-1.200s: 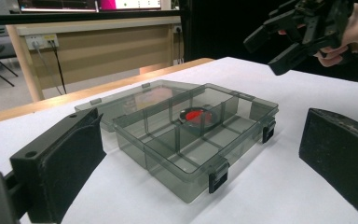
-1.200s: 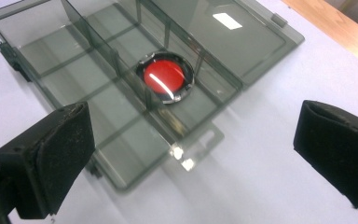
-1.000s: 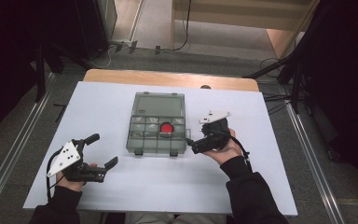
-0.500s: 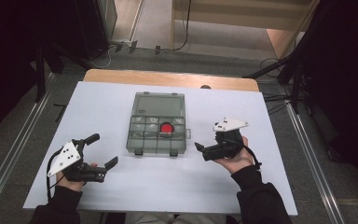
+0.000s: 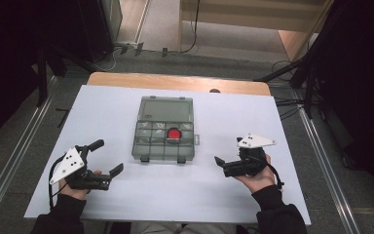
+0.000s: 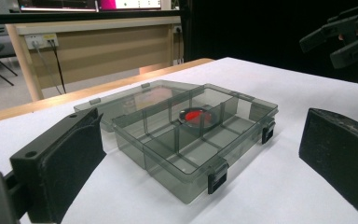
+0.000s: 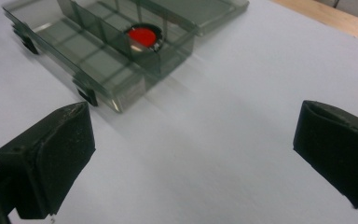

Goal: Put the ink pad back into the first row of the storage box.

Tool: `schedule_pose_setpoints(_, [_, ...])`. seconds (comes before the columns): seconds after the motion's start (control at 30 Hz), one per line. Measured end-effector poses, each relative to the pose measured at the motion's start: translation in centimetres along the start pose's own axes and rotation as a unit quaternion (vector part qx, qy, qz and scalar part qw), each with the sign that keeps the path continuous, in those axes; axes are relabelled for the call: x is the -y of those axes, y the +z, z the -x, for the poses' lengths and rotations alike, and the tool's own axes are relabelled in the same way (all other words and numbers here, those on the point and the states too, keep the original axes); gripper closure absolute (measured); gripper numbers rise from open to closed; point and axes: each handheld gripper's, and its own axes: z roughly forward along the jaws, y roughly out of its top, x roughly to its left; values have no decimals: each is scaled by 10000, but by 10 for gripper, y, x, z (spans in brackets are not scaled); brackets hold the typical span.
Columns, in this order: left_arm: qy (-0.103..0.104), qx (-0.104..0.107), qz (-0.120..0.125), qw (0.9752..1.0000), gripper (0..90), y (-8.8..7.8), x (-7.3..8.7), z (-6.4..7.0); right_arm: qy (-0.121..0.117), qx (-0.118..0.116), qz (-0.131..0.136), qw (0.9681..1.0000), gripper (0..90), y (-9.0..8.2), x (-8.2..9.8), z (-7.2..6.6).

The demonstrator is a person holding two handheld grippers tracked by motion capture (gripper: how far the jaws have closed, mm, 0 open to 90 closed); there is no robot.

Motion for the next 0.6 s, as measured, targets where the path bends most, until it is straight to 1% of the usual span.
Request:
schedule_pose_setpoints(0.03, [-3, 1, -1, 10000, 0, 0, 0, 0, -10, 53, -15, 10000, 1, -1, 2, 1])
schedule_pose_setpoints(0.07, [0, 0, -2, 10000, 0, 0, 0, 0, -4, 52, 41, 10000, 1, -2, 4, 1])
schedule_pose_setpoints(0.13, [-1, 1, 1, 10000, 0, 0, 0, 0, 103, 71, 177, 9998, 1, -5, 9, 3])
schedule_pose_setpoints(0.2, [5, 0, -10, 10000, 0, 0, 0, 0, 153, 157, 315, 9993, 1, -9, 15, 6])
schedule_pose_setpoints(0.23, [6, 0, -9, 10000, 0, 0, 0, 0, 153, 157, 315, 9993, 1, -9, 15, 6])
schedule_pose_setpoints(0.27, [3, 2, -5, 10000, 0, 0, 0, 0, 167, 184, 410, 9988, 1, -11, 18, 7])
schedule_pose_setpoints(0.3, [7, 4, -5, 10000, 0, 0, 0, 0, 249, 233, 584, 9977, 1, -14, 23, 8])
schedule_pose_setpoints(0.4, [6, 3, -14, 10000, 0, 0, 0, 0, 302, 248, 619, 9973, 1, -17, 27, 11])
schedule_pose_setpoints(0.43, [7, 7, -12, 10000, 0, 0, 0, 0, 324, 303, 712, 9965, 1, -19, 32, 12])
schedule_pose_setpoints(0.47, [6, 10, -13, 10000, 0, 0, 0, 0, 324, 303, 712, 9965, 1, -19, 32, 12])
schedule_pose_setpoints(0.53, [6, 9, -15, 10000, 0, 0, 0, 0, 398, 297, 882, 9949, 1, -21, 38, 13])
schedule_pose_setpoints(0.6, [5, 6, -17, 10000, 0, 0, 0, 0, 444, 348, 937, 9940, 1, -24, 43, 15])
